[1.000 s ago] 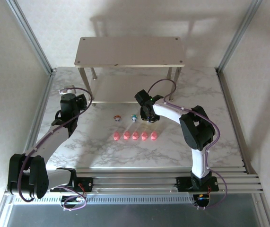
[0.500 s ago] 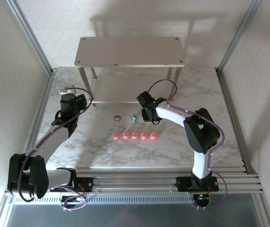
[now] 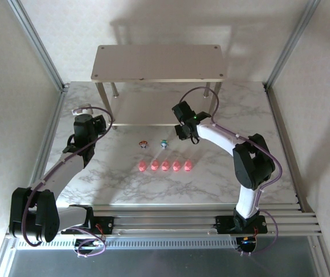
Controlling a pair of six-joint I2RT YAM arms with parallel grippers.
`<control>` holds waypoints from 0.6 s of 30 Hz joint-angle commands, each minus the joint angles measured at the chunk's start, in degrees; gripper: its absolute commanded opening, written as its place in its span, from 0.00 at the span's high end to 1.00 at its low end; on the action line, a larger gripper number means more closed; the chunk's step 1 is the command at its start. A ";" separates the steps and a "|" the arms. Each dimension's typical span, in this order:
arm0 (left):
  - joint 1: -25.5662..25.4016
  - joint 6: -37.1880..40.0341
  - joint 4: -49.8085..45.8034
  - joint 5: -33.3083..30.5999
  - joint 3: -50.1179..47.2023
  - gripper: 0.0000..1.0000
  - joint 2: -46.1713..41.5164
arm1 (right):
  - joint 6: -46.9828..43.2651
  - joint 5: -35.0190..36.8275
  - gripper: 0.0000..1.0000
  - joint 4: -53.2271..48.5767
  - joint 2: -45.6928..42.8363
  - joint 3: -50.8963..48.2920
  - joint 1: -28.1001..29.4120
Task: Place and organize the plastic toys onto the shelf
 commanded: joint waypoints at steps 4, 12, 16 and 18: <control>0.53 0.47 -1.16 0.17 2.22 0.54 -0.16 | -6.76 0.14 0.71 -2.45 0.37 6.52 -2.41; 0.53 0.74 -1.60 -0.36 2.22 0.54 -0.23 | -10.18 -0.38 0.71 -3.32 4.82 12.83 -4.46; 0.53 0.99 -1.78 -0.81 2.22 0.54 -0.38 | -10.88 -1.17 0.71 -3.57 6.97 14.86 -5.29; 0.53 1.08 -1.86 -1.03 2.22 0.54 -0.32 | -11.26 -1.59 0.71 -3.57 7.81 15.60 -5.60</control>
